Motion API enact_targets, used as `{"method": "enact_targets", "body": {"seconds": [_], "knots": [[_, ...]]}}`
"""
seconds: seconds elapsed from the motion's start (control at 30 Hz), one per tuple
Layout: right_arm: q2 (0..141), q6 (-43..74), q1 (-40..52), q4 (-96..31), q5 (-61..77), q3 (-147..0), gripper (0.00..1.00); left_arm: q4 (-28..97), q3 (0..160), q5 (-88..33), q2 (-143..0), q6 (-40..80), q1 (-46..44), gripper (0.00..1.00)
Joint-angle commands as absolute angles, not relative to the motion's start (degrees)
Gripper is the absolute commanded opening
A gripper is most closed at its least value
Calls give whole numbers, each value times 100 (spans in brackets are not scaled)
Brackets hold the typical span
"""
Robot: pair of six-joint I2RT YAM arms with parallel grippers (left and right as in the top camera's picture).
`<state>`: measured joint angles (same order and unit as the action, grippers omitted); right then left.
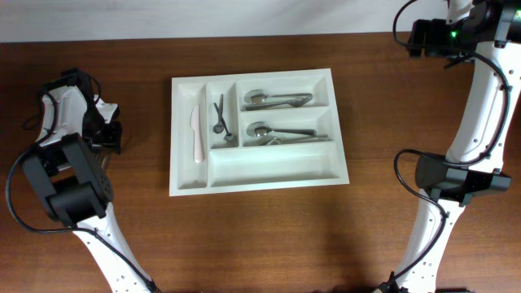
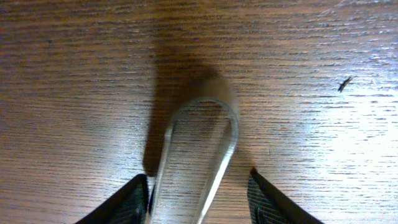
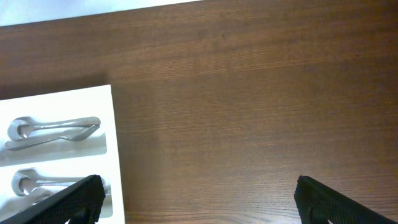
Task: Pack container
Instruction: 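Move the left gripper to the metal tongs and grasp them, then lift the tongs over the tray toward the bottom compartment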
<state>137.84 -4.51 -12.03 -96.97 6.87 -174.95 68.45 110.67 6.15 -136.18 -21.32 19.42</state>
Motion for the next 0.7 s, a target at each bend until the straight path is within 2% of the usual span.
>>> {"method": "enact_targets", "body": {"seconds": [0.0,0.13,0.4,0.67], "knots": [[13729,-399,-1240,-9719,681,-17502,99,6812,11030,604,-13812,-2154,1957,41],[13729,-399,-1240,-9719,681,-17502,99,6812,11030,604,-13812,-2154,1957,17],[13729,-399,-1240,-9719,681,-17502,99,7100,11526,602,-13810,-2099,1951,14],[13729,-399,-1240,-9719,681,-17502,99,8031,13334,174,-13810,-1717,1885,12]]}}
